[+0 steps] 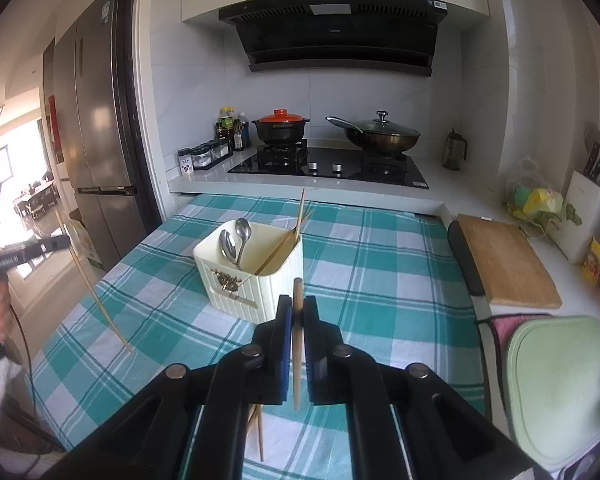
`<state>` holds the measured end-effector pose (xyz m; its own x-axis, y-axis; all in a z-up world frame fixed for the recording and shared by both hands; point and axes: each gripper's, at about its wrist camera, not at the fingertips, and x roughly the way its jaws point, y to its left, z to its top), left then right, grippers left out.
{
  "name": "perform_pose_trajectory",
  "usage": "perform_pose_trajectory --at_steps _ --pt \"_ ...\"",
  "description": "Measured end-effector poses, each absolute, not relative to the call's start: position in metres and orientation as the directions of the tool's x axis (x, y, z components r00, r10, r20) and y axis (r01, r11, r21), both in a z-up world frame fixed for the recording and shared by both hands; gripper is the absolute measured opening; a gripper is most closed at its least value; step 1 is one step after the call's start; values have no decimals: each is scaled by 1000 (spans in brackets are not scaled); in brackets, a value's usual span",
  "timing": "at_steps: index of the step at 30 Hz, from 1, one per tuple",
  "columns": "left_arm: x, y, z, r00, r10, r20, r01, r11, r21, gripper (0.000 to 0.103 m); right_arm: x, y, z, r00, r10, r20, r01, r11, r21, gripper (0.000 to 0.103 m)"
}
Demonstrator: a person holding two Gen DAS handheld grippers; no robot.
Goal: Organize utensils
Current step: 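Carry both chopsticks over the cream caddy and open both tools to drop them in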
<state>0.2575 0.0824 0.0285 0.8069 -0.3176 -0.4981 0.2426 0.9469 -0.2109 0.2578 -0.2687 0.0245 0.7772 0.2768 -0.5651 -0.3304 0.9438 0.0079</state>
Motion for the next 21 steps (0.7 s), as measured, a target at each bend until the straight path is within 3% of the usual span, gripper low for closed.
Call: perform_pose_trajectory --at_steps 5,12,17,21 --pt "280 74 74 873 -301 -383 245 951 -189 5 278 -258 47 804 272 -529 -334 942 -22 6" --pt "333 55 109 941 -229 -249 188 966 -177 5 313 -224 89 880 276 -386 -331 940 -84 6" --pt "383 40 86 928 -222 -299 163 964 -211 5 344 -204 93 892 329 -312 -357 933 -37 6" --pt "417 30 53 882 -242 -404 160 961 -226 5 379 -188 68 856 358 -373 -386 922 0 6"
